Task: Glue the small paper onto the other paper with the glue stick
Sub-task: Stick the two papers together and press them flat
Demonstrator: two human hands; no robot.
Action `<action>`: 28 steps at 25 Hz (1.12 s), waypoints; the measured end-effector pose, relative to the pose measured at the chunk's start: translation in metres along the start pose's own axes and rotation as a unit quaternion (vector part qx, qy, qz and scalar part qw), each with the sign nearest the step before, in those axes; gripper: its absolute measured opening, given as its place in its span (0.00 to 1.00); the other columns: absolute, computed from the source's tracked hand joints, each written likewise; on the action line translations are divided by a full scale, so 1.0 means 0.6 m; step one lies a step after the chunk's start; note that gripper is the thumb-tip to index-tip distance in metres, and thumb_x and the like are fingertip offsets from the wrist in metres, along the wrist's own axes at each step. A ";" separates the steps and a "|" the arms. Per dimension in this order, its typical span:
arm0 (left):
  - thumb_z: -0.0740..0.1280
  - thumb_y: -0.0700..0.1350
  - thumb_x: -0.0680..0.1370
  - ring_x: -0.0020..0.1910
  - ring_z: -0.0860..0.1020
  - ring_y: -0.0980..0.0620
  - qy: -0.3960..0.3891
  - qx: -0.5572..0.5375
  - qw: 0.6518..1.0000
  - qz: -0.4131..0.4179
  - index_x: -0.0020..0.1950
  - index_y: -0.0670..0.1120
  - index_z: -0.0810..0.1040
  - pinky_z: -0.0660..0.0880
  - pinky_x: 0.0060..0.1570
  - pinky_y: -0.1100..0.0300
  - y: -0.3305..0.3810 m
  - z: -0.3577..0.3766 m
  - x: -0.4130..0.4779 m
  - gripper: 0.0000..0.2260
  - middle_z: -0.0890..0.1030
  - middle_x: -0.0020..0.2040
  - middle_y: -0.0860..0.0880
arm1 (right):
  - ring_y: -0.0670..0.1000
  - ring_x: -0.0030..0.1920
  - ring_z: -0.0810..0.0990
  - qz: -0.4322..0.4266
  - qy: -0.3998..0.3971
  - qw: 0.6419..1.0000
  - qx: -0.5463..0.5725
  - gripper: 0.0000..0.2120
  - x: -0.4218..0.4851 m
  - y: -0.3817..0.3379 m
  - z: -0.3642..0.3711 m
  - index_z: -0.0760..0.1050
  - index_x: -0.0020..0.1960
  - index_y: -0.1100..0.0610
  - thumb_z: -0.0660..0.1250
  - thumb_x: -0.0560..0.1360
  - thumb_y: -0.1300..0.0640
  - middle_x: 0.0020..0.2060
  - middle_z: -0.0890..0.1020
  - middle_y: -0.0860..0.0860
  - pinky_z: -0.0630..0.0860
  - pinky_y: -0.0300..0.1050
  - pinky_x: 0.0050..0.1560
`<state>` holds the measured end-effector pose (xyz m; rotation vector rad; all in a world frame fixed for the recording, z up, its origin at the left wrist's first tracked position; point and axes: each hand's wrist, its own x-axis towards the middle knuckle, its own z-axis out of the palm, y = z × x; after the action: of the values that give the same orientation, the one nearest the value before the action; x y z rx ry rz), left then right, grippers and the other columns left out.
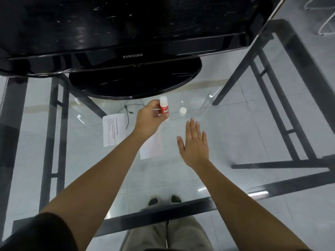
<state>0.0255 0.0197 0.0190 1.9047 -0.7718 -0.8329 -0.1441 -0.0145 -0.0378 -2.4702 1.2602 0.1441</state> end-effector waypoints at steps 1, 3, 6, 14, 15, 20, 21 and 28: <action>0.72 0.41 0.72 0.47 0.79 0.53 -0.001 0.014 1.000 0.018 0.54 0.48 0.75 0.73 0.46 0.68 0.000 0.008 0.014 0.13 0.80 0.48 0.51 | 0.53 0.75 0.39 0.004 -0.001 1.000 -0.010 0.31 0.001 0.002 0.004 0.38 0.74 0.56 0.40 0.78 0.42 0.76 0.43 0.53 0.37 0.49 0.70; 0.72 0.41 0.72 0.49 0.79 0.52 -0.011 0.030 0.998 0.051 0.54 0.46 0.74 0.74 0.51 0.64 -0.004 0.022 0.036 0.13 0.80 0.48 0.50 | 0.52 0.75 0.39 0.009 0.010 1.000 -0.020 0.31 0.000 0.002 0.012 0.38 0.74 0.56 0.38 0.77 0.41 0.76 0.42 0.53 0.36 0.48 0.70; 0.71 0.41 0.73 0.49 0.79 0.54 -0.011 0.058 0.994 0.097 0.57 0.45 0.75 0.73 0.53 0.66 -0.017 0.036 0.054 0.14 0.79 0.49 0.52 | 0.51 0.74 0.38 0.015 0.024 0.999 -0.026 0.31 0.000 0.002 0.019 0.38 0.74 0.56 0.38 0.77 0.41 0.76 0.43 0.52 0.36 0.48 0.70; 0.72 0.42 0.72 0.58 0.72 0.59 -0.021 0.091 0.991 0.100 0.67 0.47 0.68 0.63 0.51 0.77 -0.037 0.040 0.057 0.26 0.74 0.61 0.56 | 0.51 0.74 0.38 0.011 0.032 0.999 -0.042 0.33 0.005 0.004 0.026 0.38 0.74 0.56 0.33 0.75 0.40 0.76 0.43 0.52 0.36 0.48 0.70; 0.72 0.42 0.72 0.61 0.71 0.57 -0.024 0.094 0.991 0.092 0.69 0.48 0.66 0.65 0.54 0.73 -0.040 0.034 0.048 0.27 0.74 0.64 0.53 | 0.51 0.75 0.39 0.012 0.027 0.998 -0.048 0.32 0.005 0.004 0.026 0.37 0.74 0.56 0.33 0.75 0.40 0.76 0.43 0.52 0.36 0.49 0.70; 0.66 0.42 0.76 0.66 0.68 0.48 -0.002 0.201 0.974 0.105 0.71 0.46 0.64 0.64 0.63 0.59 -0.064 -0.046 -0.036 0.24 0.71 0.68 0.46 | 0.54 0.75 0.41 -0.003 0.003 0.995 -0.101 0.30 0.000 -0.008 0.013 0.37 0.74 0.58 0.37 0.78 0.43 0.76 0.43 0.54 0.38 0.50 0.71; 0.65 0.42 0.77 0.67 0.67 0.47 0.005 0.228 0.967 0.116 0.71 0.45 0.64 0.63 0.64 0.58 -0.074 -0.068 -0.055 0.23 0.70 0.69 0.45 | 0.54 0.75 0.44 -0.018 0.008 0.996 -0.090 0.29 -0.005 -0.016 0.009 0.40 0.74 0.58 0.39 0.79 0.44 0.76 0.46 0.54 0.42 0.50 0.72; 0.59 0.43 0.80 0.70 0.64 0.39 -0.006 0.388 0.921 0.022 0.72 0.39 0.61 0.64 0.67 0.46 -0.158 -0.170 -0.133 0.22 0.66 0.71 0.38 | 0.55 0.62 0.68 -0.005 0.040 0.995 0.089 0.28 -0.054 -0.103 0.008 0.58 0.70 0.58 0.57 0.77 0.43 0.64 0.68 0.57 0.72 0.47 0.58</action>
<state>0.0773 0.1690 -0.0083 2.5532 -1.2798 -0.5380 -0.1137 0.0451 -0.0172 -2.3495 1.2345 -0.0678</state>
